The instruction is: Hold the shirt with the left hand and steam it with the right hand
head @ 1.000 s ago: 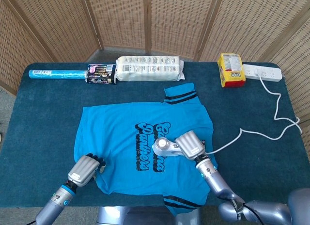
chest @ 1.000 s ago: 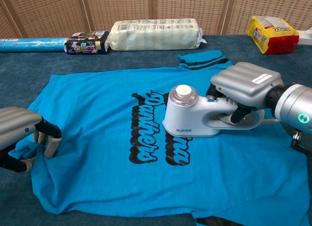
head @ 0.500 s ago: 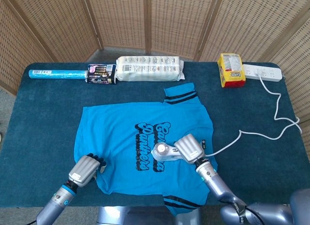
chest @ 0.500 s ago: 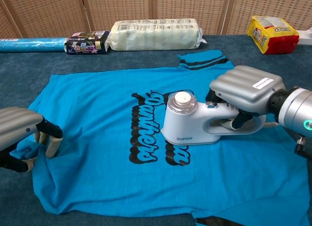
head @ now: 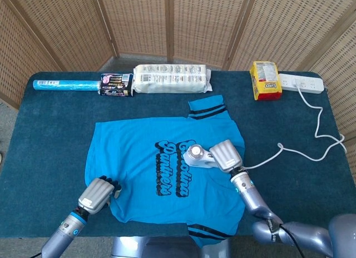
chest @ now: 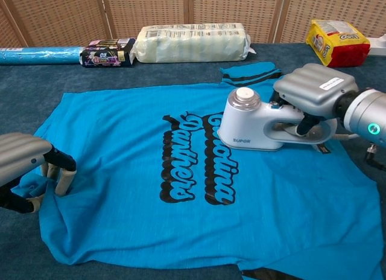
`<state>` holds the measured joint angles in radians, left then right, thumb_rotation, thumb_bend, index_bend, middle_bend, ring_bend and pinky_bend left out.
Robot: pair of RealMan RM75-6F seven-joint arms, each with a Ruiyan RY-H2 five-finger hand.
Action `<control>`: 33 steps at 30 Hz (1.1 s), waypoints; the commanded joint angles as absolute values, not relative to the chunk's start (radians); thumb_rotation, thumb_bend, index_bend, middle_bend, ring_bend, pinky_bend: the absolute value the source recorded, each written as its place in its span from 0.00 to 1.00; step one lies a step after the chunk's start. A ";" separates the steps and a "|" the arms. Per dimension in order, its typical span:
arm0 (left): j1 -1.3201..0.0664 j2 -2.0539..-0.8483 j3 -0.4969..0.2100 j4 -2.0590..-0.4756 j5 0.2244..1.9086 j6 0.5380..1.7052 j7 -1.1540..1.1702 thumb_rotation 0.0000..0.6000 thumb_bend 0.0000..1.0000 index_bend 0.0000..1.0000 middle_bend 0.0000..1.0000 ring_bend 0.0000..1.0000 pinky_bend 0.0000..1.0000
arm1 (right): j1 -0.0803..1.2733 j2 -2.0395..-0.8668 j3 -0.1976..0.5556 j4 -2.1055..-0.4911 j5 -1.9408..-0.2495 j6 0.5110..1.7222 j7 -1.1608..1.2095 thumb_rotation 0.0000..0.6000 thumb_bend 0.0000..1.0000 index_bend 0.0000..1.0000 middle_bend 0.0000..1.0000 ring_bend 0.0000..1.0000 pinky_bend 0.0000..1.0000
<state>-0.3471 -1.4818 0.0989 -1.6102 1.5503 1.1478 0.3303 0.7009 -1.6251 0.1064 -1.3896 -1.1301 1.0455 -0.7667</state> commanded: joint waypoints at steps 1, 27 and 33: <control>-0.347 -1.483 0.099 -1.609 1.550 1.147 0.329 1.00 0.43 0.64 0.61 0.51 0.43 | 0.702 -1.626 0.109 -1.382 -1.125 1.042 -0.764 1.00 0.31 0.72 0.75 0.83 0.81; -0.349 -1.489 0.100 -1.606 1.558 1.149 0.326 1.00 0.43 0.64 0.61 0.51 0.43 | 0.680 -1.566 0.027 -1.566 -1.223 1.064 -0.803 1.00 0.31 0.72 0.75 0.83 0.81; -0.350 -1.490 0.101 -1.605 1.561 1.150 0.325 1.00 0.43 0.64 0.61 0.51 0.43 | 0.668 -1.556 0.013 -1.607 -1.241 1.080 -0.817 1.00 0.31 0.72 0.75 0.83 0.81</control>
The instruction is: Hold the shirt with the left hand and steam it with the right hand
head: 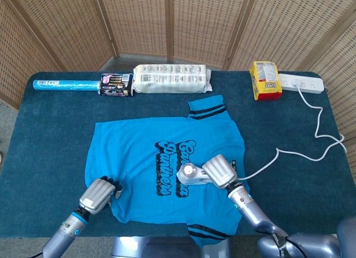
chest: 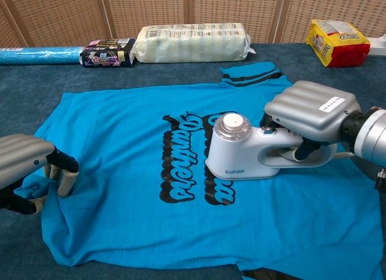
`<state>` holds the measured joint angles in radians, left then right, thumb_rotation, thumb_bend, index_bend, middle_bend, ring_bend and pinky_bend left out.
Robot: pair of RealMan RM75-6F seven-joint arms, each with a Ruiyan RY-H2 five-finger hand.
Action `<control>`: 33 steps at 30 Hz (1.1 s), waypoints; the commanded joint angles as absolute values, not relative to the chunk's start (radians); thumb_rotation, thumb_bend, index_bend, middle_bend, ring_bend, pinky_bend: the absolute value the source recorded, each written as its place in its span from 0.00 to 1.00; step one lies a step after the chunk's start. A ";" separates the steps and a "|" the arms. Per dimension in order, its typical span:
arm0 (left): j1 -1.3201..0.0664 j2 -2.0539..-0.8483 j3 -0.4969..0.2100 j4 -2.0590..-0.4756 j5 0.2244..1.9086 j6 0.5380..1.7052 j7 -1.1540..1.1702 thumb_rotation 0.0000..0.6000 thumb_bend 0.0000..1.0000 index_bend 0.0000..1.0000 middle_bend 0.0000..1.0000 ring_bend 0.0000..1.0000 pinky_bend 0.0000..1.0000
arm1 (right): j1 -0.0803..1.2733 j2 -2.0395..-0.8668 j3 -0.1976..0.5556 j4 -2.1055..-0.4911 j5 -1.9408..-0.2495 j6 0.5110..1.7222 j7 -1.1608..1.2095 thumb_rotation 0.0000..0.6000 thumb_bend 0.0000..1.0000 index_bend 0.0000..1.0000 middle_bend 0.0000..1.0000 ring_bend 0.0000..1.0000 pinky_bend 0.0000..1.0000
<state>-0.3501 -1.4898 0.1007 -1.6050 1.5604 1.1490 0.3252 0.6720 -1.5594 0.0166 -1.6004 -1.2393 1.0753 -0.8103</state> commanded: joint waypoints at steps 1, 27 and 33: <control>-0.350 -1.490 0.101 -1.606 1.562 1.150 0.325 1.00 0.43 0.64 0.61 0.51 0.43 | 0.667 -1.554 0.013 -1.609 -1.239 1.080 -0.821 1.00 0.31 0.72 0.75 0.83 0.81; -0.351 -1.486 0.098 -1.607 1.556 1.148 0.328 1.00 0.43 0.64 0.61 0.51 0.43 | 0.675 -1.576 0.081 -1.356 -1.149 1.035 -0.761 1.00 0.31 0.72 0.75 0.83 0.80; -0.353 -1.487 0.096 -1.610 1.555 1.146 0.332 1.00 0.43 0.64 0.61 0.51 0.43 | 0.690 -1.576 0.071 -1.388 -1.189 1.026 -0.764 1.00 0.30 0.72 0.75 0.83 0.80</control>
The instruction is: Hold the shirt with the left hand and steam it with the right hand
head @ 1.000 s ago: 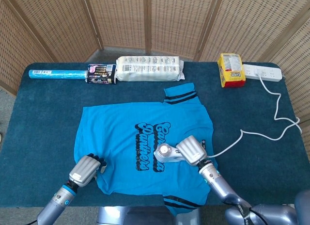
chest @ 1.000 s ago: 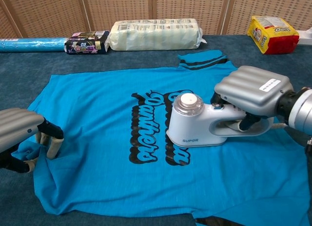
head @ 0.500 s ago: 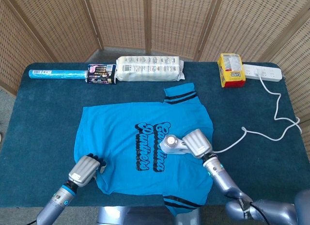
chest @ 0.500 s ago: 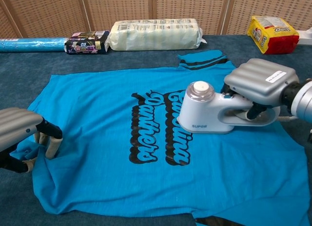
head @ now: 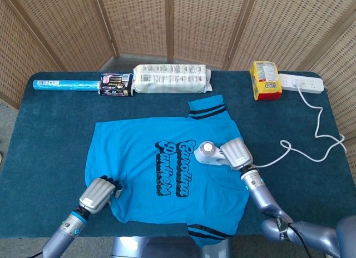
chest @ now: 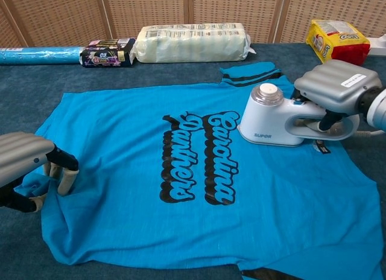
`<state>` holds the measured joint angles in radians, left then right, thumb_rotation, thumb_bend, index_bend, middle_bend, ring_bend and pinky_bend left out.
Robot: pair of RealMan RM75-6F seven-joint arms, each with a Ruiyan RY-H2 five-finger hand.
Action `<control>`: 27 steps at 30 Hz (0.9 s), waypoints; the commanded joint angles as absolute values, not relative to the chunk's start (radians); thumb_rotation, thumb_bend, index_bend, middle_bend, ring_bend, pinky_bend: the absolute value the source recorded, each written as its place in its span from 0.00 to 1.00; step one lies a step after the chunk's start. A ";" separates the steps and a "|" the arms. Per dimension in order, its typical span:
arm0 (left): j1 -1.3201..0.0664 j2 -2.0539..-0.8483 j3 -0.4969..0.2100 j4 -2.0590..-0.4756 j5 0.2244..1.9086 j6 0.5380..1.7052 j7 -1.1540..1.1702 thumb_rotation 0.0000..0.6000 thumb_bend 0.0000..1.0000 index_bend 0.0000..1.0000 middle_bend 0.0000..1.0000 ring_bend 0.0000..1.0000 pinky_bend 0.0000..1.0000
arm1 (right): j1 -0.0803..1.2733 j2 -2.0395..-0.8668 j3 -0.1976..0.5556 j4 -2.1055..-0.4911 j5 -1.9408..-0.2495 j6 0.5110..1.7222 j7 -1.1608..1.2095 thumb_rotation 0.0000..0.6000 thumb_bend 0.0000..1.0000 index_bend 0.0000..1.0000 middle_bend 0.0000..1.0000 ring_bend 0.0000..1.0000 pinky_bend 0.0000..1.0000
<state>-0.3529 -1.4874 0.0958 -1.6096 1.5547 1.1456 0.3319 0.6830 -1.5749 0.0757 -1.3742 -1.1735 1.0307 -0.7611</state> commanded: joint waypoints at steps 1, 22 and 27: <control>-0.353 -1.487 0.095 -1.611 1.554 1.146 0.333 1.00 0.43 0.64 0.61 0.51 0.43 | 0.693 -1.577 0.070 -1.395 -1.194 1.025 -0.764 1.00 0.30 0.72 0.75 0.83 0.80; -0.344 -1.487 0.104 -1.595 1.561 1.157 0.307 1.00 0.43 0.64 0.61 0.51 0.43 | 0.690 -1.591 0.013 -1.632 -1.252 1.063 -0.894 1.00 0.29 0.72 0.75 0.83 0.80; -0.344 -1.488 0.103 -1.595 1.564 1.159 0.306 1.00 0.43 0.64 0.61 0.52 0.43 | 0.683 -1.585 -0.014 -1.684 -1.268 1.064 -0.919 1.00 0.29 0.72 0.75 0.83 0.80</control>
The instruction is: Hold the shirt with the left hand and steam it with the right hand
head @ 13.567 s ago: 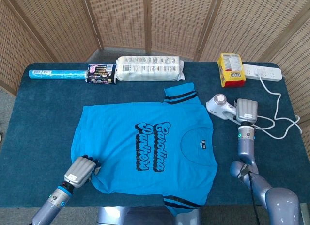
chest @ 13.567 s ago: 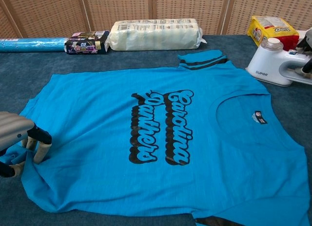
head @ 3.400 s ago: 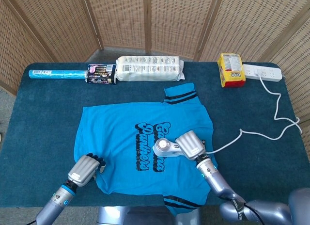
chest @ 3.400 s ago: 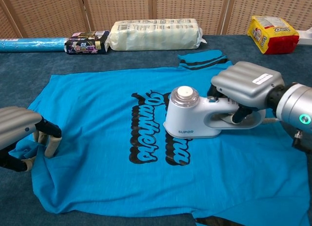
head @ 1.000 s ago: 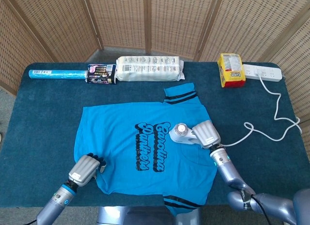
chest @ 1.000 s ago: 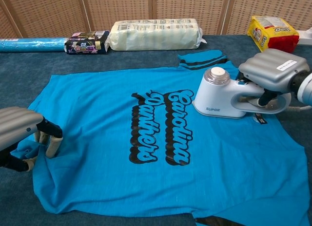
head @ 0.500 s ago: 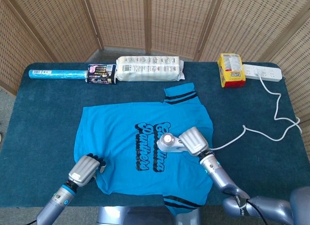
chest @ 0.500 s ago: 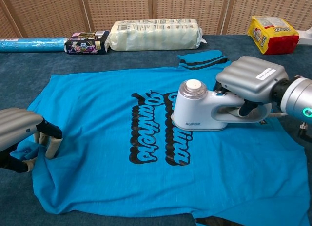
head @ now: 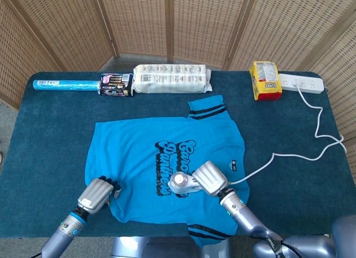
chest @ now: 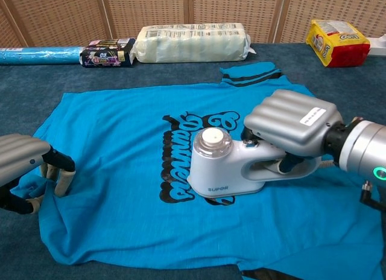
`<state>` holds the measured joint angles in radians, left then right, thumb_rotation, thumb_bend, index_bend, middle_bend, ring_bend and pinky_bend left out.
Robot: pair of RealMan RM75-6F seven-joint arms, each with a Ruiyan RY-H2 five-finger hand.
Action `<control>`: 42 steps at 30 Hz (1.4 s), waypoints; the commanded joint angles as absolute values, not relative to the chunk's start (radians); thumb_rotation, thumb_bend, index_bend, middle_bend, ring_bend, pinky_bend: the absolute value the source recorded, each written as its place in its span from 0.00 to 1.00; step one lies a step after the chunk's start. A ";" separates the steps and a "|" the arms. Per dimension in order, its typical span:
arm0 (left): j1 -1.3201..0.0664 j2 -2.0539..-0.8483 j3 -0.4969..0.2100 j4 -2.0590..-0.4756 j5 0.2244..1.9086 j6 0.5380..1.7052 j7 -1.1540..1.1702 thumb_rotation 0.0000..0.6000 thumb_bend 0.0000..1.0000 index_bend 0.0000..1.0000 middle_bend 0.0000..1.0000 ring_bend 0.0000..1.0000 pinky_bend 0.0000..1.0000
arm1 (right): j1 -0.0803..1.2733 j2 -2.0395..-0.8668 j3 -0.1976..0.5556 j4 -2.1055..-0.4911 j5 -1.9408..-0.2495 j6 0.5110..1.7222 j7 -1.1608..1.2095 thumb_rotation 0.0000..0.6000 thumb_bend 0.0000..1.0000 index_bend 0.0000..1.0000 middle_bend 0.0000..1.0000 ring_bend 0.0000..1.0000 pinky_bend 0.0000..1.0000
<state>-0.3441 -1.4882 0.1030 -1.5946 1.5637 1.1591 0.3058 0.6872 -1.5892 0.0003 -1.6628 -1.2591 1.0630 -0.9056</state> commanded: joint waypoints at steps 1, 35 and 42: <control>-0.344 -1.488 0.103 -1.595 1.565 1.160 0.306 1.00 0.43 0.64 0.61 0.51 0.43 | 0.681 -1.583 -0.019 -1.693 -1.271 1.065 -0.925 1.00 0.29 0.72 0.75 0.83 0.80; -0.344 -1.491 0.097 -1.603 1.570 1.167 0.308 1.00 0.43 0.64 0.61 0.51 0.43 | 0.580 -1.425 0.029 -1.672 -1.222 1.179 -0.809 1.00 0.29 0.72 0.75 0.82 0.79; -0.330 -1.480 0.110 -1.613 1.580 1.185 0.304 1.00 0.43 0.64 0.61 0.51 0.43 | 0.584 -1.410 0.140 -1.563 -1.070 1.169 -0.737 1.00 0.29 0.72 0.75 0.82 0.79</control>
<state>-0.3318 -1.4813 0.1087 -1.6121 1.5789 1.1834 0.3044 0.5859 -1.4201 0.0981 -1.6182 -1.1191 1.1659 -0.7775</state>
